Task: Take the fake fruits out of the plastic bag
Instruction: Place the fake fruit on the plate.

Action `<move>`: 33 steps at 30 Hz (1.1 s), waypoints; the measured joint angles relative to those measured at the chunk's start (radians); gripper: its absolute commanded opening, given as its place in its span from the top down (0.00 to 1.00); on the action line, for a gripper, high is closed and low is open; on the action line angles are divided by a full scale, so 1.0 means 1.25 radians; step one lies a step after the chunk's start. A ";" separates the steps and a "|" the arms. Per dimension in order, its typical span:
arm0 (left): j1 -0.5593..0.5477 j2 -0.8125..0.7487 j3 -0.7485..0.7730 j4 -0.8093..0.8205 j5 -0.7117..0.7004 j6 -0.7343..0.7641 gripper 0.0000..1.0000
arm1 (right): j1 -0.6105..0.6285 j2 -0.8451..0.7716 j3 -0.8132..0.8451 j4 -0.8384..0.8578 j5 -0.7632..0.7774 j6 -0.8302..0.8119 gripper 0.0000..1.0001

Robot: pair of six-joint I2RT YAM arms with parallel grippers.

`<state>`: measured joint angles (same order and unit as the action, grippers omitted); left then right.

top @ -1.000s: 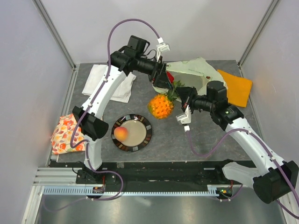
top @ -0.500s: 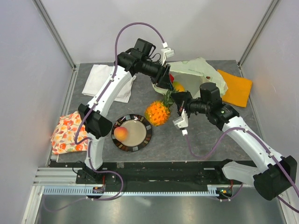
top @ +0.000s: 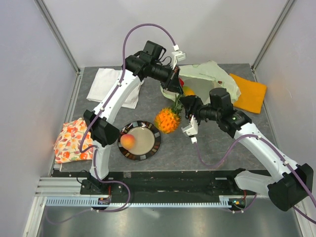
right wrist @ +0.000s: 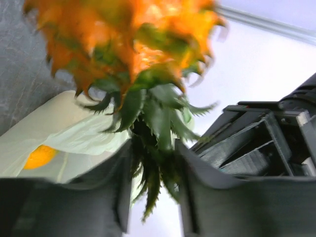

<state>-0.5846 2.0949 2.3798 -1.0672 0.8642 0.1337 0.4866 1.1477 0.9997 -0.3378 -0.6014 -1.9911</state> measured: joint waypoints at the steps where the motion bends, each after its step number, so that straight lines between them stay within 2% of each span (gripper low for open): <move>1: 0.001 0.000 0.000 0.002 0.000 0.001 0.98 | 0.000 0.000 0.000 -0.004 0.009 0.000 0.41; 5: 0.017 -0.001 -0.001 0.003 -0.017 0.009 0.98 | -0.013 -0.006 0.000 -0.008 0.056 -0.001 0.26; 10: 0.045 -0.039 -0.067 0.005 -0.052 0.039 0.98 | -0.076 -0.045 0.012 0.003 0.117 0.008 0.16; 11: 0.053 -0.055 -0.093 0.006 -0.060 0.046 0.99 | -0.092 -0.052 0.020 0.008 0.137 0.026 0.04; 16: 0.095 -0.130 -0.190 0.020 -0.080 0.060 0.99 | -0.124 -0.076 0.036 0.053 0.221 0.128 0.02; 25: 0.183 -0.202 -0.284 0.046 -0.081 0.062 0.98 | -0.124 -0.083 -0.017 0.186 0.356 0.378 0.02; 33: 0.195 -0.341 -0.609 0.171 -0.079 0.061 0.98 | -0.124 -0.066 -0.025 0.262 0.420 0.568 0.02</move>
<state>-0.3412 1.6680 1.6184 -0.8539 0.7658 0.2104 0.3317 1.0649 0.9688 -0.0101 -0.0765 -1.2808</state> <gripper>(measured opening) 0.022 0.982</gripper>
